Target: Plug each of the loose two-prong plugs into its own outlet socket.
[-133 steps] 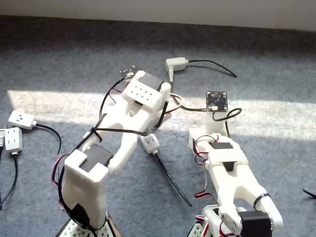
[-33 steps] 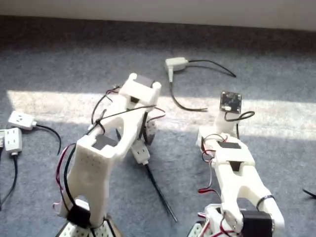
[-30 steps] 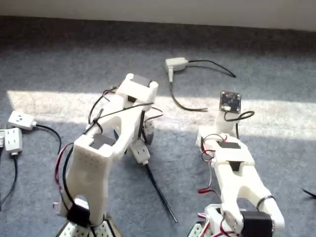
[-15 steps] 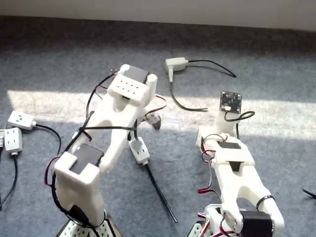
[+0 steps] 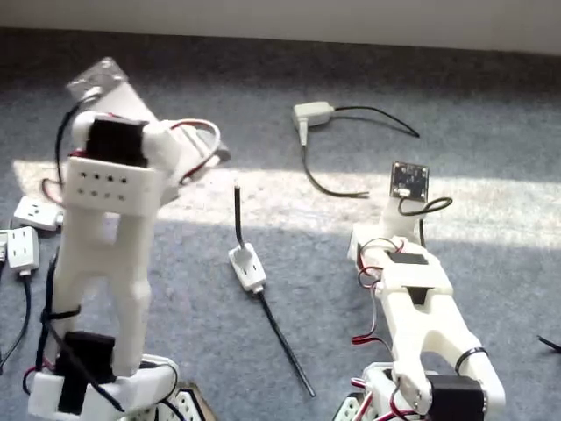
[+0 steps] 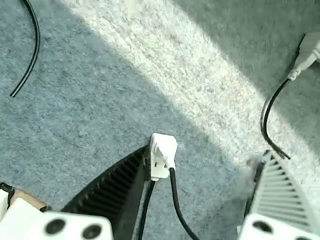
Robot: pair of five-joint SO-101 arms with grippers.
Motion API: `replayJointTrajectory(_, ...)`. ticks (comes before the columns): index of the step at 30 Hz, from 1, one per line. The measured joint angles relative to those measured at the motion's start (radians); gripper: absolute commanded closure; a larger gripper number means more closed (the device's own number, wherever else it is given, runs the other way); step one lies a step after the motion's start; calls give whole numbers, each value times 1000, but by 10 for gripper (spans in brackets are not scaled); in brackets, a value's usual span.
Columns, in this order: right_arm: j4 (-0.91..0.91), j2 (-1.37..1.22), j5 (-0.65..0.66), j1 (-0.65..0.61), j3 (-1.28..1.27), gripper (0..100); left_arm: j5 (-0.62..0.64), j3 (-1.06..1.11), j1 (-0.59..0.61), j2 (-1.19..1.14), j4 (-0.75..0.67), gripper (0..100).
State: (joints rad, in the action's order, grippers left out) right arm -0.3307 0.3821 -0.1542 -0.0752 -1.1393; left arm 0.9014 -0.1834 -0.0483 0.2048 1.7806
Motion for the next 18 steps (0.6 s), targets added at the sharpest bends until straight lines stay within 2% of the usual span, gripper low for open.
replayJointTrajectory(3, 0, 0, 0, -26, 0, 972, 0, 60, 153, 63, -2, 662)
replayJointTrajectory(6, 0, 0, 0, -49, 14, 906, 0, 160, 265, 77, 0, 662)
replayJointTrajectory(11, -124, 0, 0, -130, 118, 844, 0, 387, 327, 77, -18, 666)
replayJointTrajectory(13, -224, 0, 0, -176, 187, 844, 0, 479, 333, 77, -83, 666)
replayJointTrajectory(18, -537, 0, 31, -325, 388, 844, 0, 690, 333, 77, -347, 668)
